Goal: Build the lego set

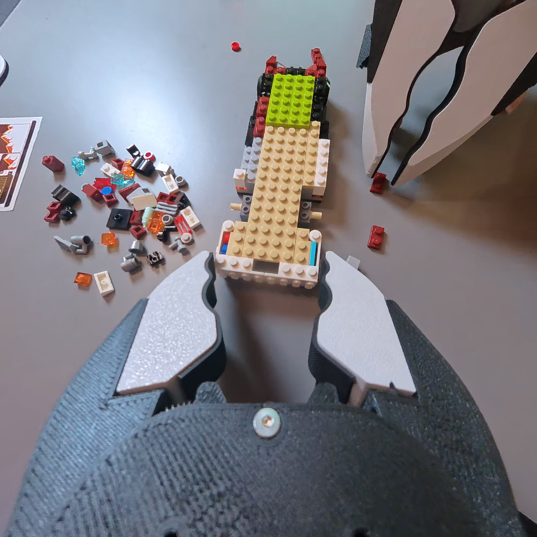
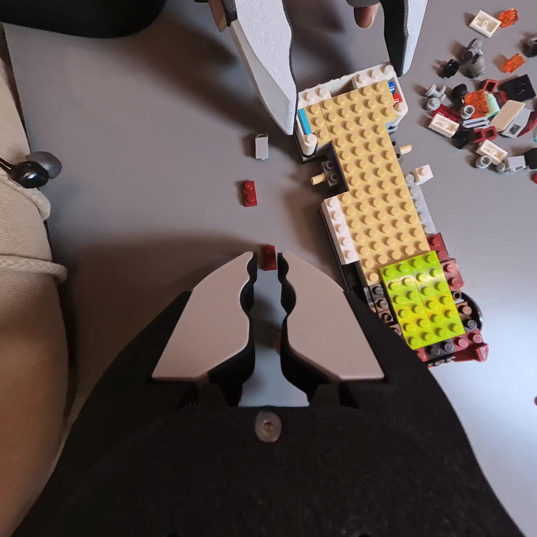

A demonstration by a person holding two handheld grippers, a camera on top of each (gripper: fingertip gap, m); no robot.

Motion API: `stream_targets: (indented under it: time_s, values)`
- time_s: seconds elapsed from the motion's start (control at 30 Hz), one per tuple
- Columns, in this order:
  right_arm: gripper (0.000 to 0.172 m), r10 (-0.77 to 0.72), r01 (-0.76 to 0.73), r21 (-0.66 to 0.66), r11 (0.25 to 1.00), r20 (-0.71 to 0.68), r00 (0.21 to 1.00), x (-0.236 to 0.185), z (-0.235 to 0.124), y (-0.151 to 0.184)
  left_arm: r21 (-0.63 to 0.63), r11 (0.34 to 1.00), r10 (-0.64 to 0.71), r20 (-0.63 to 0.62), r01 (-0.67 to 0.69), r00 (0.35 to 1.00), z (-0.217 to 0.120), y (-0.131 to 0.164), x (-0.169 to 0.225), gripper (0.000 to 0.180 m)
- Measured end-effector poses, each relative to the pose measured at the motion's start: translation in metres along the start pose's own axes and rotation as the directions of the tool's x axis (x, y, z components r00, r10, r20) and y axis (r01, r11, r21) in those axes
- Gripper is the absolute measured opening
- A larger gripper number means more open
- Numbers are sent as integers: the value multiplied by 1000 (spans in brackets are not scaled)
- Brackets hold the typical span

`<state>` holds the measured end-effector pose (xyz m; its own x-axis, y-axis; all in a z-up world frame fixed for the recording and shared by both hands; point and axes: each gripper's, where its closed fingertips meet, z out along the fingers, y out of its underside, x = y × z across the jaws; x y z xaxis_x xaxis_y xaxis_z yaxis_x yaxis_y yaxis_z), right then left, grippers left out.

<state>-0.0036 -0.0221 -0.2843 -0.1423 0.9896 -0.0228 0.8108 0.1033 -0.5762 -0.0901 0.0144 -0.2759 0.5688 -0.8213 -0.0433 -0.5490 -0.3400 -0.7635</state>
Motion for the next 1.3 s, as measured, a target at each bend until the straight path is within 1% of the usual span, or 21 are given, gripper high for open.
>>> stream_targets:
  time_s: [0.23, 0.4, 0.67, 0.9, 0.97, 1.07, 1.17, 1.3]
  values:
    - [12, -22, 22, -55, 998, 2, 1000, -1, 4, 2, 1, 1000, 2, -2, -2, 1000, 0, 0, 0, 69]
    - [9, -27, 29, -68, 997, 32, 999, -1, 5, 2, 3, 1000, -1, -7, 1, 1000, 0, 0, 0, 69]
    - [8, -39, 43, -71, 997, 57, 998, 0, 5, 1, 8, 1000, -2, -12, 2, 1000, 0, 0, 0, 69]
    - [8, -57, 59, -51, 997, 47, 997, 3, 4, 3, 17, 1000, 3, -19, -3, 1000, 0, -1, 0, 69]
    - [8, -49, 51, -34, 998, 56, 997, 6, -1, 4, 22, 1000, 3, -22, -2, 1000, 1, -1, -1, 69]
    - [8, -27, 27, 6, 1000, 58, 998, 17, -20, 3, 31, 999, 5, -26, -4, 1000, 0, -1, -1, 69]
    - [8, -48, 48, 44, 998, 17, 999, 39, -46, 0, 38, 999, 7, -29, -6, 1000, 1, -1, -1, 69]
    - [8, -90, 91, 62, 994, -23, 996, 73, -75, 0, 47, 999, 11, -34, -10, 999, 0, -2, -2, 69]
